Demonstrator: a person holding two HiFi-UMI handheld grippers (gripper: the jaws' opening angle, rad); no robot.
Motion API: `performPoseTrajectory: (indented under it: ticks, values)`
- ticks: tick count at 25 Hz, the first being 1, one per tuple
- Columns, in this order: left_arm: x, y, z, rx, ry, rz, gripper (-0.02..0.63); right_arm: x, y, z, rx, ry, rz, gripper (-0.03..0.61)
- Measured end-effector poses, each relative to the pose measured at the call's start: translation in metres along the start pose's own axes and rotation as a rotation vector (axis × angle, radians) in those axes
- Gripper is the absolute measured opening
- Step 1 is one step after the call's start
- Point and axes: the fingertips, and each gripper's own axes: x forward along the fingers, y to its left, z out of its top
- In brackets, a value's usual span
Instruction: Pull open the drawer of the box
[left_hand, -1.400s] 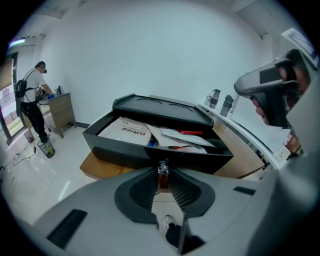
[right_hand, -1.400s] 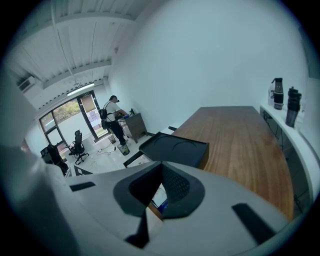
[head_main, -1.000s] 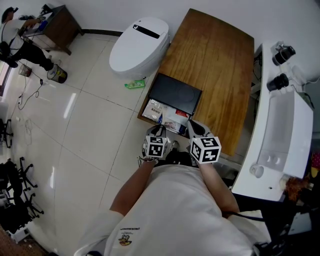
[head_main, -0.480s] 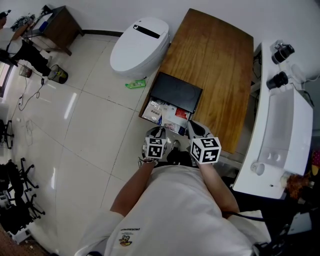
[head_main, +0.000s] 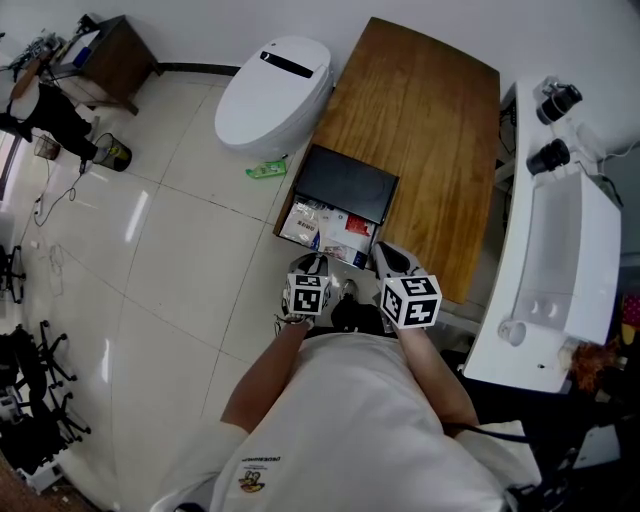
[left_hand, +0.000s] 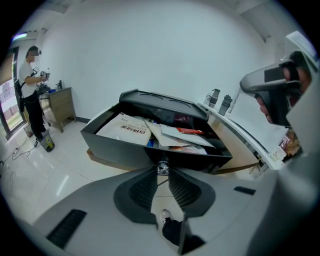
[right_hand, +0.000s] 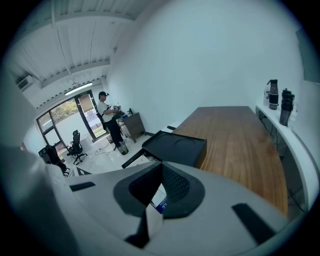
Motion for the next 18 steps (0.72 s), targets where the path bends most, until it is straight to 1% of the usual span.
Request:
performPoseTrajectory:
  ticks: [5, 9, 14, 16, 18]
  values:
    - [0.0, -0.002, -0.003, -0.012, 0.016, -0.02, 0.071, -0.001, -0.001, 0.001, 0.004, -0.004, -0.007, -0.012]
    - [0.0, -0.002, -0.002, -0.001, 0.015, -0.021, 0.071, -0.002, -0.001, 0.003, 0.007, -0.009, -0.014, -0.012]
    - [-0.002, -0.002, 0.0, -0.01, 0.002, -0.031, 0.072, -0.002, 0.0, 0.004, 0.013, -0.012, -0.023, -0.012]
    - [-0.007, -0.001, 0.006, -0.007, -0.004, -0.034, 0.103, -0.001, 0.003, 0.006, 0.015, -0.012, -0.022, -0.012]
    - [-0.011, 0.001, 0.009, 0.0, -0.012, -0.036, 0.106, -0.001, 0.006, 0.006, 0.015, -0.014, -0.02, -0.012]
